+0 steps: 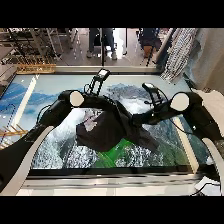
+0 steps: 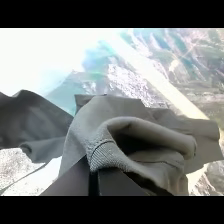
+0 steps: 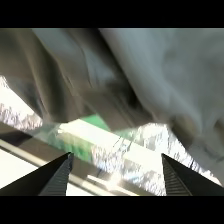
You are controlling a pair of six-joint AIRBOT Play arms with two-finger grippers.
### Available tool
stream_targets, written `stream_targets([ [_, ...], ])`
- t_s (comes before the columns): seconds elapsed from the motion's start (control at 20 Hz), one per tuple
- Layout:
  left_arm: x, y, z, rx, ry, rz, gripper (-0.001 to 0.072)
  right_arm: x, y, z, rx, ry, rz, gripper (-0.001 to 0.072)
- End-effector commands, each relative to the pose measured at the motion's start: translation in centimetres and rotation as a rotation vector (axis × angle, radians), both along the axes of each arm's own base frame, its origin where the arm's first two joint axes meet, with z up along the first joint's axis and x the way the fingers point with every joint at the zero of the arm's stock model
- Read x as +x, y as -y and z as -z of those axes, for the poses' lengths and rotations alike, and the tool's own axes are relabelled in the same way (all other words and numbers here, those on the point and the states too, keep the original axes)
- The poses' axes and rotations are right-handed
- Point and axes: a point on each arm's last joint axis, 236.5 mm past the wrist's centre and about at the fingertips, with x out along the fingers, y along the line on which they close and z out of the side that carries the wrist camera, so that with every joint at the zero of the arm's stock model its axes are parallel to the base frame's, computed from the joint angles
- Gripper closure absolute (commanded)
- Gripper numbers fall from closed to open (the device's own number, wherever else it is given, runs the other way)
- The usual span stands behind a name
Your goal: Fold the clothes and pants, and hang the long-sleeved shirts on hangers.
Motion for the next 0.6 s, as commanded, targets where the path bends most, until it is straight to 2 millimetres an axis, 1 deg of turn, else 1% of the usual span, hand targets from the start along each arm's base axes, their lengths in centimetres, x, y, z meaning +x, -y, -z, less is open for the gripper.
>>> stream_targets([
  [0.0, 0.1, 0.1, -0.4, -0.024, -0.001, 0.001, 0.0696, -3.0, -0.4, 2.1, 0.015, -0.045, 0.03, 0.0135],
  [0.05, 0.0, 0.1, -0.4, -0.022, -0.003, 0.003, 0.0696, -3.1, -1.3, 2.8, 0.029, -0.026, 0.042, 0.0138],
  [0.1, -0.2, 0.1, -0.2, -0.019, -0.01, 0.007, 0.0696, -2.8, -2.2, 3.6, 0.045, -0.001, 0.057, 0.0139],
  [0.2, -0.5, 0.1, 0.1, -0.009, -0.026, 0.017, 0.0696, -1.2, -4.2, 5.4, 0.08, 0.057, 0.104, 0.014],
  [0.25, -0.7, 0.1, 0.2, -0.004, -0.032, 0.022, 0.0696, 0.0, -4.7, 6.5, 0.086, 0.076, 0.143, 0.0144],
  [0.3, -0.9, 0.0, 0.4, 0.001, -0.041, 0.026, 0.0696, 1.3, -4.4, 7.6, 0.07, 0.087, 0.189, 0.0145],
  [0.35, -1.0, -0.1, 0.5, 0.005, -0.049, 0.03, 0.0696, 2.9, -3.6, 8.7, 0.048, 0.103, 0.252, 0.0149],
  [0.4, -1.0, -0.3, 0.6, 0.008, -0.055, 0.029, 0.0696, 4.0, -2.9, 9.6, 0.034, 0.109, 0.301, 0.0208],
  [0.45, -0.9, -0.4, 0.7, 0.008, -0.055, 0.025, 0.0696, 4.6, -2.2, 10.2, 0.02, 0.111, 0.324, 0.04],
  [0.5, -0.7, -0.7, 0.6, 0.008, -0.055, 0.02, 0.0696, 4.6, -1.8, 10.5, 0.005, 0.105, 0.326, 0.0623],
  [0.55, -0.5, -1.0, 0.6, 0.007, -0.055, 0.013, 0.0696, 4.2, -1.3, 10.4, -0.017, 0.091, 0.318, 0.0662],
])
